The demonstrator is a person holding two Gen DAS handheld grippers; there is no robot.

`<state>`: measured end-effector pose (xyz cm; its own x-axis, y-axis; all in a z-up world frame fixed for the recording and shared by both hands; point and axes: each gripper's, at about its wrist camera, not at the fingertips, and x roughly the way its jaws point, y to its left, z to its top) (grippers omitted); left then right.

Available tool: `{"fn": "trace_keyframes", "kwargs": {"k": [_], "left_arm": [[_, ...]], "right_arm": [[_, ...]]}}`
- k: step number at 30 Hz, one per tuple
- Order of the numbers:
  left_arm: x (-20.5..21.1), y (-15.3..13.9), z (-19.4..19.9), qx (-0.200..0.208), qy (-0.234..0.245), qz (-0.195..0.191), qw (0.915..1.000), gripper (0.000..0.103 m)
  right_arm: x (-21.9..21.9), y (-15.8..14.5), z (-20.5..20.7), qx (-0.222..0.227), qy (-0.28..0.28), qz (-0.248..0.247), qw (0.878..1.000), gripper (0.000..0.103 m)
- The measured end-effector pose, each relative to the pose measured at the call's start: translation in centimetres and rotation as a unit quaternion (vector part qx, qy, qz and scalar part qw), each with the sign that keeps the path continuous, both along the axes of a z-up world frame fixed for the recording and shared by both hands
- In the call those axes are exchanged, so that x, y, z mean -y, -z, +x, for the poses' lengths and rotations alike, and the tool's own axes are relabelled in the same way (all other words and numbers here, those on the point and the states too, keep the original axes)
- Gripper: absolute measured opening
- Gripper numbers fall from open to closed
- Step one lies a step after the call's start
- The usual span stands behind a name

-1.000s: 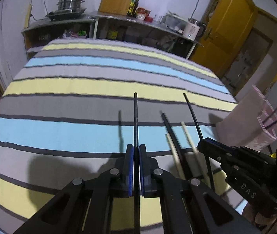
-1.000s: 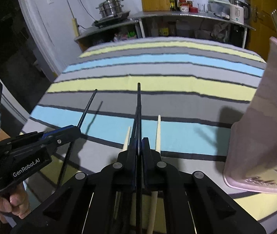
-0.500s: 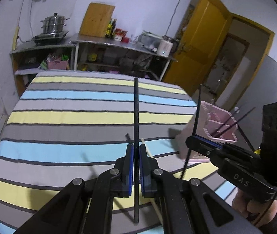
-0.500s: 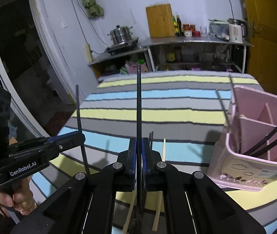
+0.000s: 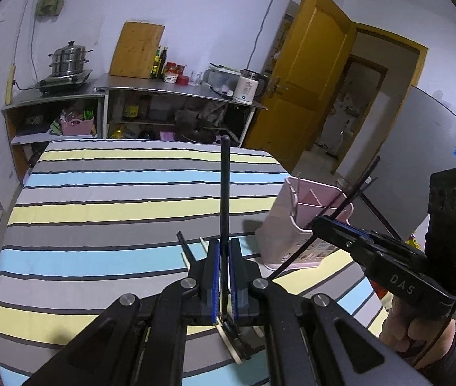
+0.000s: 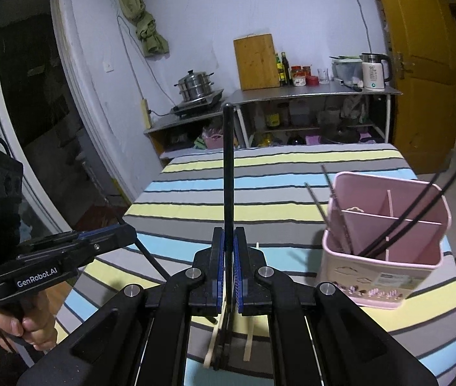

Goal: Organize utensils
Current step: 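Lower the black chopsticks in both grippers down into the pink holder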

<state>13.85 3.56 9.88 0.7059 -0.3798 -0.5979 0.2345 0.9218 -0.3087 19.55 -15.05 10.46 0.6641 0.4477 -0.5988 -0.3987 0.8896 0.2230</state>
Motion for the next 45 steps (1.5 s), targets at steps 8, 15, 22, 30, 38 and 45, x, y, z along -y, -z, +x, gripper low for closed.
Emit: {"fn": "trace_keyframes", "kwargs": {"k": [8,15,22,30,38,45], "left_arm": [[2.0,-0.6,-0.3,-0.001,0.026,-0.007,0.9996,0.005],[4.8,-0.9,0.3,-0.003,0.056,-0.011,0.9984,0.005],[7.4,-3.7,1.7,0.025,0.082,-0.017,0.9962,0.005],[9.1,-7.7,4.0,0.063,0.083,-0.032,0.9940,0.005],[10.3,-8.4,7.4,0.076,0.074,-0.030,0.9939,0.005],[11.4,-6.2,9.7,0.060,0.075,-0.019,0.9952,0.005]], "right_arm": [[1.7,-0.7,-1.9,0.008,0.020,0.003,1.000,0.005],[4.5,-1.1,-2.6,0.010,0.050,0.009,0.999,0.005],[8.0,-3.2,-2.7,0.031,0.091,0.022,0.995,0.005],[11.2,-7.4,-2.0,0.081,0.135,0.041,0.987,0.005],[11.9,-8.1,-0.4,0.095,0.155,0.039,0.983,0.005],[12.0,-6.3,1.2,0.080,0.160,0.028,0.983,0.005]]}}
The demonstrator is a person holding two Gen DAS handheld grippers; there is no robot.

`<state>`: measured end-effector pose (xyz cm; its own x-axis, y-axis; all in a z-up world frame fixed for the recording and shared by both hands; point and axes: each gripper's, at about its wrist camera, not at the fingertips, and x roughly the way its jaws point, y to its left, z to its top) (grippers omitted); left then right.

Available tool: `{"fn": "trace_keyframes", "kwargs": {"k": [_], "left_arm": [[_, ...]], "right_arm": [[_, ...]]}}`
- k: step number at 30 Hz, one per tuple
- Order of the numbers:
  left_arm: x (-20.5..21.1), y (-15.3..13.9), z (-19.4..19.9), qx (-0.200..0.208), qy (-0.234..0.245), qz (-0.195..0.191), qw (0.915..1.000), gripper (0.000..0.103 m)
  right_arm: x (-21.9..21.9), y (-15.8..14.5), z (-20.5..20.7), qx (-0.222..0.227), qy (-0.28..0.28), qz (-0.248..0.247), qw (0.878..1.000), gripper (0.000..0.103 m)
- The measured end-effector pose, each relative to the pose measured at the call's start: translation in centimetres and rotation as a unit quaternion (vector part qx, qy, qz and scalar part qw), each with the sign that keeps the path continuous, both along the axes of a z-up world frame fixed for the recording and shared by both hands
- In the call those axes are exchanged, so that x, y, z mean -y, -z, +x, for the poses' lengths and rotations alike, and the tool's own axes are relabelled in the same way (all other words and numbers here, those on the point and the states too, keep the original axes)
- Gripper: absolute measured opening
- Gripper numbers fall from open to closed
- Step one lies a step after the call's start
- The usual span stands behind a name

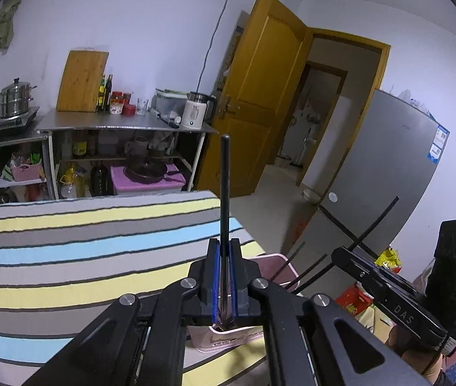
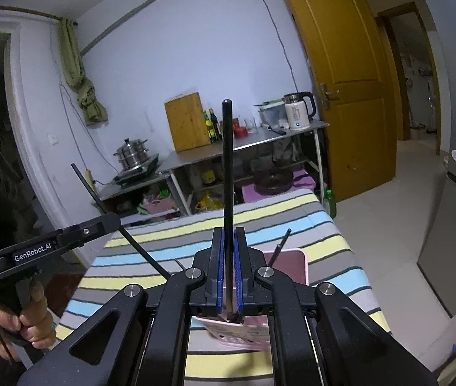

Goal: Organize utensils
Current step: 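Lower the black chopsticks in both grippers down into the pink holder, then open both grippers to release the black chopsticks into the holder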

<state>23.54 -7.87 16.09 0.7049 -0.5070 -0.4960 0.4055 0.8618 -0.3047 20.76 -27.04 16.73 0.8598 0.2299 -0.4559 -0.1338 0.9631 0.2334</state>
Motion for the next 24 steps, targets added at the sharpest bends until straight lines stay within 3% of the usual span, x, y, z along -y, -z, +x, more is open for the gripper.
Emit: {"fn": "trace_keyframes", "kwargs": {"k": [17,24], "left_arm": [[1.7,6.2,2.9,-0.060,0.010,0.030,0.9977,0.005],[1.7,6.9,2.6,-0.065,0.012,0.037,0.9971,0.005]], "right_arm": [[0.0,5.5,2.4,-0.067,-0.007,-0.006,0.998,0.005],[-0.1,6.4,2.8,-0.087,-0.007,-0.005,0.996,0.006]]}}
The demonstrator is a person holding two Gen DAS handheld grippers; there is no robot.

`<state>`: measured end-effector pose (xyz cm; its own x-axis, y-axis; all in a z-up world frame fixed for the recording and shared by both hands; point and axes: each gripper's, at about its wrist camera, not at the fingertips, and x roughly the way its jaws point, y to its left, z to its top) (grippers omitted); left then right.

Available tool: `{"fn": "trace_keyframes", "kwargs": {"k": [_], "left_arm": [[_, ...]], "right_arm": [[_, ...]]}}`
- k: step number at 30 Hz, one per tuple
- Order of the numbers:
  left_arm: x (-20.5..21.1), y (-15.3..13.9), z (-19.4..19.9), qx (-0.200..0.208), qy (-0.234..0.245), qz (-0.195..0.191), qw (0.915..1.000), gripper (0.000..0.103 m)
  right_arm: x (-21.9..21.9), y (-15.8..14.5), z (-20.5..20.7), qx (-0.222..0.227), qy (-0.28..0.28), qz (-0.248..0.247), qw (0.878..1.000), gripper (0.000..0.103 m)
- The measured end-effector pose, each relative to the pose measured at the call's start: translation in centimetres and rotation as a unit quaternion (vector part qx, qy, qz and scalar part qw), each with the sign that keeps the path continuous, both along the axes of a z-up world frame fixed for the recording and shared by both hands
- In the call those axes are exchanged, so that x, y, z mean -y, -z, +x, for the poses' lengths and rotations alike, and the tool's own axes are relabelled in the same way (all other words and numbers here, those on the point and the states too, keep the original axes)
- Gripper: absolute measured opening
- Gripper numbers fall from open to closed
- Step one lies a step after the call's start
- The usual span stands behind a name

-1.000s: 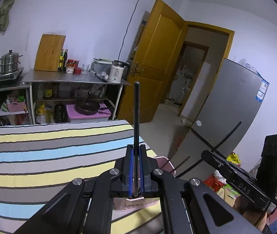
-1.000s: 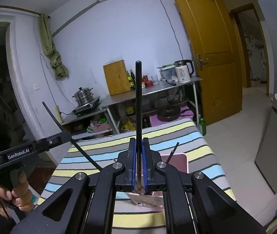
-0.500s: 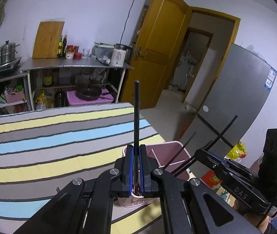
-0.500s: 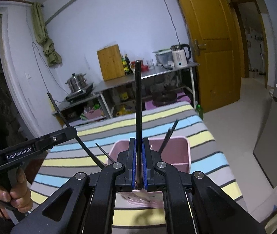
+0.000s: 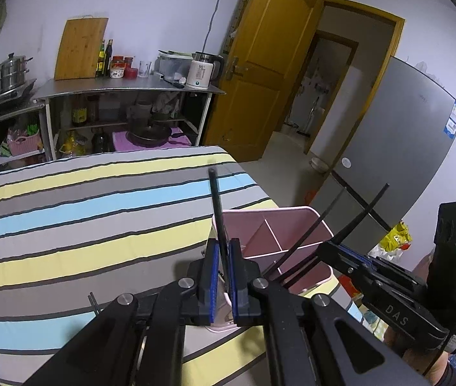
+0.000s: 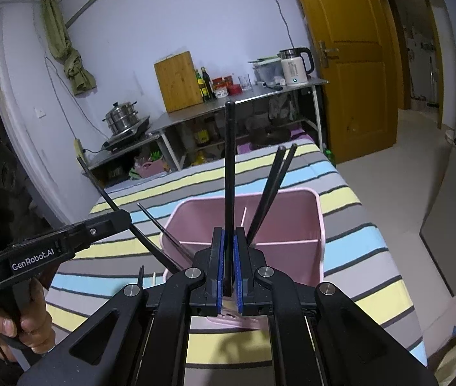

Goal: Organize utensils
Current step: 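Open both grippers to release the black chopsticks into the holder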

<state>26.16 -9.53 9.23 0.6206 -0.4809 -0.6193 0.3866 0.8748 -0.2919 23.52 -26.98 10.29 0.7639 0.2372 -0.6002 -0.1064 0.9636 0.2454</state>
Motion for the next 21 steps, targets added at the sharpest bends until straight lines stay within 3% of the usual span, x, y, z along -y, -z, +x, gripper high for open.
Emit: {"fn": "trace_keyframes", "kwargs": {"k": [10,21], "left_arm": [[-1.8,-0.4,-1.6,0.006,-0.002,-0.007,1.0000,0.010],[-5.8,-0.9,-6.0,0.024,-0.032,-0.009,0.9992,0.011]], "right_arm": [[0.4,0.0,-1.2,0.003,0.005,0.001,1.000,0.025],[0.6,-0.5,-4.3,0.021,0.006,0.006,1.000,0.025]]}}
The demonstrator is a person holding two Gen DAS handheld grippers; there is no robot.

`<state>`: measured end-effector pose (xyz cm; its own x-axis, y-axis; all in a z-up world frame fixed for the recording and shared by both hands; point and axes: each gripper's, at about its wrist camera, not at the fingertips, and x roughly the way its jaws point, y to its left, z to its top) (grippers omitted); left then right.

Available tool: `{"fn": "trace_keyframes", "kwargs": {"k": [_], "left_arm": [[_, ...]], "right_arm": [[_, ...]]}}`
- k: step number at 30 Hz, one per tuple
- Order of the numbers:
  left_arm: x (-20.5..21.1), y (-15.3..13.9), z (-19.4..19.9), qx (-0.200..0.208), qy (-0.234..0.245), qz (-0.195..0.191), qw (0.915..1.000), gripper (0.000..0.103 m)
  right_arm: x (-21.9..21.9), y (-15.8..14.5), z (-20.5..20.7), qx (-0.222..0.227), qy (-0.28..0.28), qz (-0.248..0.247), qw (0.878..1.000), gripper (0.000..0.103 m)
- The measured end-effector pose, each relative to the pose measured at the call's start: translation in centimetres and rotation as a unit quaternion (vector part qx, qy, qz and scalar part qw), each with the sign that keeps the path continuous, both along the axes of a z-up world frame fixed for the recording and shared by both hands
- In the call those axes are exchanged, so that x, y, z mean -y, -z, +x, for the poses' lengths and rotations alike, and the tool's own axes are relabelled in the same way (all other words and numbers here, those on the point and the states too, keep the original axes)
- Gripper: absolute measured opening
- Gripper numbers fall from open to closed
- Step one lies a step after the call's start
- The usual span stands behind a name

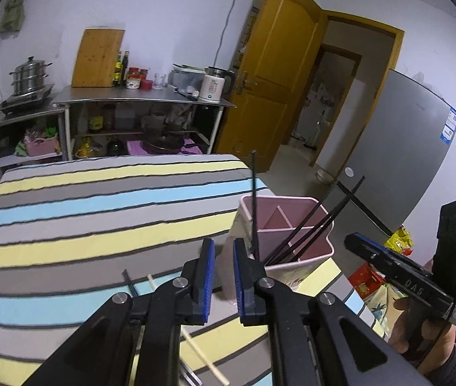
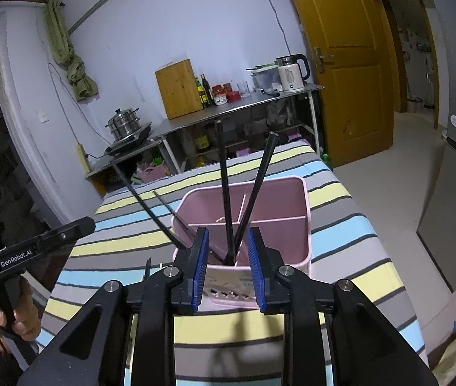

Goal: Organize utensils
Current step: 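Open both grippers to release the black chopsticks into the holder, then move both open grippers back down to the chopsticks on the cloth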

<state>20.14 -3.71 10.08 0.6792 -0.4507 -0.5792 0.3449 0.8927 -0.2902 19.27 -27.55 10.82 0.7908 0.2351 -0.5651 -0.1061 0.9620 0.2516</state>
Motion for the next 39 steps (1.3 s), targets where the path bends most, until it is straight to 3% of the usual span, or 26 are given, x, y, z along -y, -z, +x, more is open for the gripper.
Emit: {"fn": "trace_keyframes", "kwargs": {"k": [6,21,39], "left_arm": [[-2.6,2.1,-2.4,-0.019,-0.030,0.000,0.9994,0.011],[-6.2,9.2,-4.3,-0.102,-0.081,0.007,0.9914,0.011],[-5.6,14.0,-1.3,-0.148,-0.103,0.007,0.9836,0.011]], "right_arm": [[-1.1,0.2,-1.6,0.002,-0.014,-0.004,1.000,0.025],[-6.2,4.2,-3.2,-0.046,-0.089,-0.019,0.995,0.025],[-10.3,9.7,-1.1,-0.103,-0.132,-0.044,0.985,0.025]]}}
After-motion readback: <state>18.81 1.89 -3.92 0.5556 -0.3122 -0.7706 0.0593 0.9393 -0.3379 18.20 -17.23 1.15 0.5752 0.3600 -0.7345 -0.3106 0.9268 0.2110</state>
